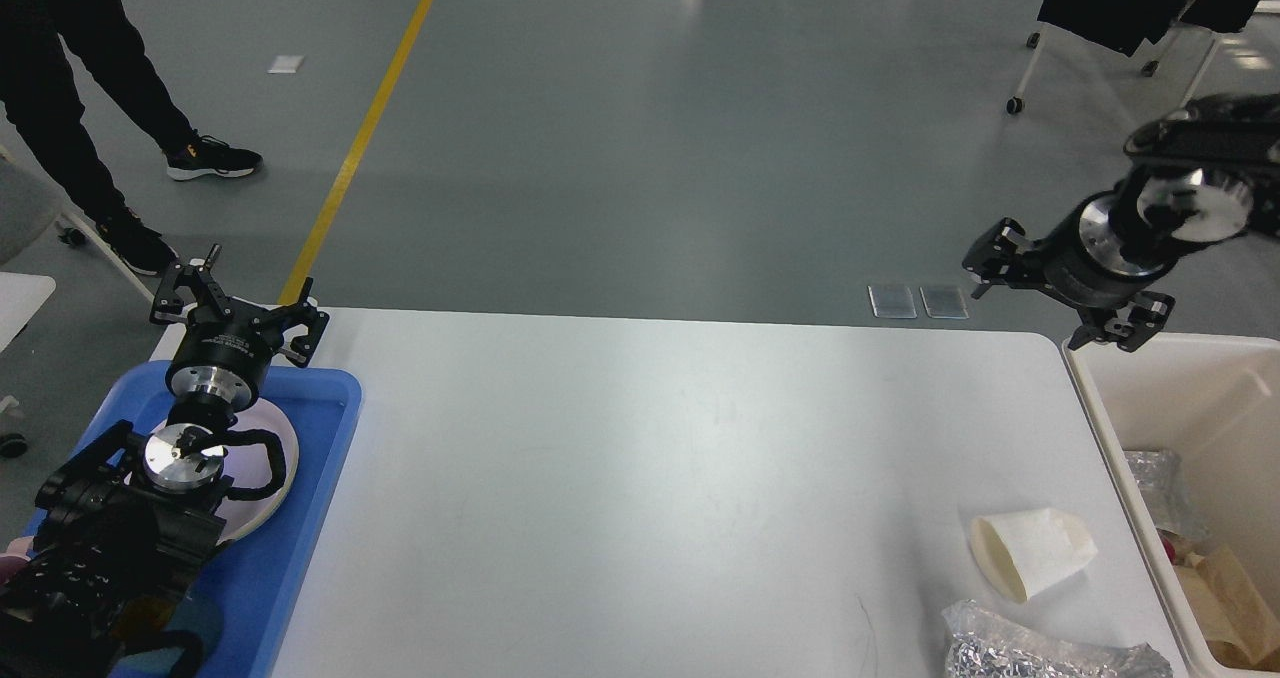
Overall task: Tidy desktop
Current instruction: 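Lower the right gripper and grasp the white paper cup, then lift the white paper cup and drop it into the white box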
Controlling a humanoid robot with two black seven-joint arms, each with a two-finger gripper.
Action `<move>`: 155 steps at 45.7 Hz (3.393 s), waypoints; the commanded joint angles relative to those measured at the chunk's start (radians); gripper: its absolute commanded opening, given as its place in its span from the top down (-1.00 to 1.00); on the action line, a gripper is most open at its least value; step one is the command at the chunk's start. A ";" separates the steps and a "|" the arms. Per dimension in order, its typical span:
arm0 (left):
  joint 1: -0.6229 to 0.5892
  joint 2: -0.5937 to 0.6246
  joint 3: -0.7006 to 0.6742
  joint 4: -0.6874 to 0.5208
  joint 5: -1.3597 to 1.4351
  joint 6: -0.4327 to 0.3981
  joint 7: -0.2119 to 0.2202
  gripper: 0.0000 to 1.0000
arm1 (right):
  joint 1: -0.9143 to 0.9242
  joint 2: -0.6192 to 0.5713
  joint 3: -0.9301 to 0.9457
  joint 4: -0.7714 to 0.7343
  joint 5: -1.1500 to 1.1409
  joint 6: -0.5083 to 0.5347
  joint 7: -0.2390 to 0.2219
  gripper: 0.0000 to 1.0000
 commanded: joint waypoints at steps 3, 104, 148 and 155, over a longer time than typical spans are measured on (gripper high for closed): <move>0.000 0.000 0.000 0.000 -0.001 0.000 0.000 -0.93 | 0.191 0.020 -0.005 0.094 0.021 0.312 0.000 -1.00; 0.000 0.000 0.000 0.000 -0.001 0.001 0.000 -0.93 | -0.719 -0.072 0.343 -0.153 0.026 -0.501 -0.003 1.00; 0.000 0.000 0.000 0.000 0.001 0.000 0.001 -0.93 | -0.347 -0.424 0.312 -0.126 0.020 -0.438 -0.003 1.00; 0.000 0.000 0.000 0.000 -0.001 0.000 0.000 -0.93 | -0.579 -0.335 0.314 -0.301 0.018 -0.628 -0.003 1.00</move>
